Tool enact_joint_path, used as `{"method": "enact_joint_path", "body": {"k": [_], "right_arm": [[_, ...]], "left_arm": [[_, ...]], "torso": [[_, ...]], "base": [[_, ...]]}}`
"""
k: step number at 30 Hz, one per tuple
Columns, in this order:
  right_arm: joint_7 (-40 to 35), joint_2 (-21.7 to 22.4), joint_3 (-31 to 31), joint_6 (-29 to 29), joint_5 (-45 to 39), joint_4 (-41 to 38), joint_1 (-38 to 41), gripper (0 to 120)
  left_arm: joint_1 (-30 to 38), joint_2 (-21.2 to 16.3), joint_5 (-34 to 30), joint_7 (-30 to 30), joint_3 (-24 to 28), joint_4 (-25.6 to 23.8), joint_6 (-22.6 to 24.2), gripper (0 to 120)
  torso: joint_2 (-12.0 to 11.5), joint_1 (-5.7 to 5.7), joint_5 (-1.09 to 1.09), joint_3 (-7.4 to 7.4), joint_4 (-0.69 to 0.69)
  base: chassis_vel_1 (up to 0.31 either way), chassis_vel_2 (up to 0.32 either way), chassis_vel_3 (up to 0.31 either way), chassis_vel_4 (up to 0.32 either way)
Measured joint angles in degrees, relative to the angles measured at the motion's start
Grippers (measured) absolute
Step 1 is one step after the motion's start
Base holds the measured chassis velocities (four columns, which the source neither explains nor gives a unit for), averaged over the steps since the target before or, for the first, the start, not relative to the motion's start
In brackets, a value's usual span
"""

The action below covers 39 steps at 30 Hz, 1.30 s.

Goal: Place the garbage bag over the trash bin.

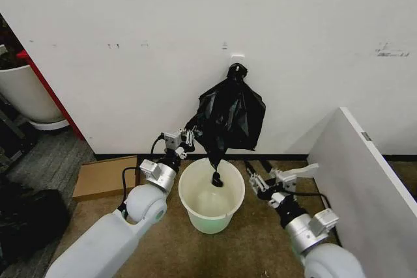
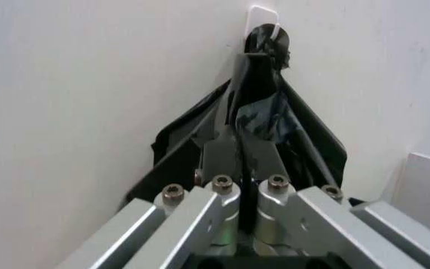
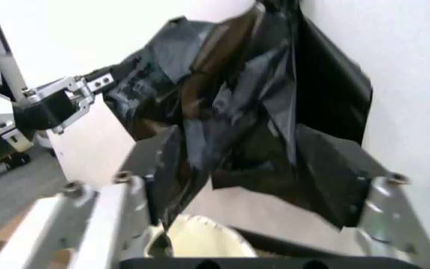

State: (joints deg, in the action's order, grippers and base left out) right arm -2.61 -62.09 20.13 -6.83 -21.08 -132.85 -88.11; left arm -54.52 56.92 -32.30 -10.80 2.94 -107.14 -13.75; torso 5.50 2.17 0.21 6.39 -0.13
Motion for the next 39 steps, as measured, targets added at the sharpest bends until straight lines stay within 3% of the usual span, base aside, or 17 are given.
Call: {"method": "enact_joint_path", "body": {"k": [7, 13, 17, 22, 28, 39], "right_arm": [[3.05, 5.97, -3.34, -0.92, 7.11, 5.71, 9.19, 93], [3.40, 10.33, -7.05, -3.68, 9.79, 7.85, 16.23, 100], [2.48, 12.35, -11.16, -6.18, 8.37, 9.52, 23.29, 100], [-0.08, 12.00, -17.69, -11.41, -0.95, 11.21, 31.65, 100], [0.00, 11.35, -22.96, -13.38, 0.88, 14.48, 37.59, 100], [0.11, 12.47, -30.08, -17.62, 3.51, 18.19, 46.41, 79]], "left_arm": [[1.71, 0.21, -0.39, -0.15, 1.92, 0.46, -0.02, 0], [3.30, 0.67, -0.62, -0.22, 3.46, 1.29, -0.02, 0], [3.35, 0.50, -0.63, -0.20, 3.48, 1.53, -0.09, 0], [2.92, 0.34, -0.62, -0.06, 3.09, 1.57, -0.25, 0], [2.31, 0.27, -0.54, 0.03, 2.57, 1.47, -0.37, 0], [1.62, 0.23, -0.35, 0.24, 2.05, 1.03, -0.59, 0]], "torso": [[0.00, 0.01, 0.02, 0.01, 0.01], [0.00, 0.01, 0.01, 0.01, -0.01], [0.00, 0.01, 0.00, 0.01, 0.01], [0.00, 0.01, -0.01, 0.01, 0.00], [0.00, 0.01, 0.00, 0.01, 0.01], [0.00, 0.01, -0.01, 0.01, 0.00]], "base": [[0.000, 0.000, 0.000, 0.000], [0.000, 0.000, 0.000, 0.000], [0.000, 0.000, 0.000, 0.000], [0.000, 0.000, 0.000, 0.000], [0.000, 0.000, 0.000, 0.000], [0.000, 0.000, 0.000, 0.000]]}}
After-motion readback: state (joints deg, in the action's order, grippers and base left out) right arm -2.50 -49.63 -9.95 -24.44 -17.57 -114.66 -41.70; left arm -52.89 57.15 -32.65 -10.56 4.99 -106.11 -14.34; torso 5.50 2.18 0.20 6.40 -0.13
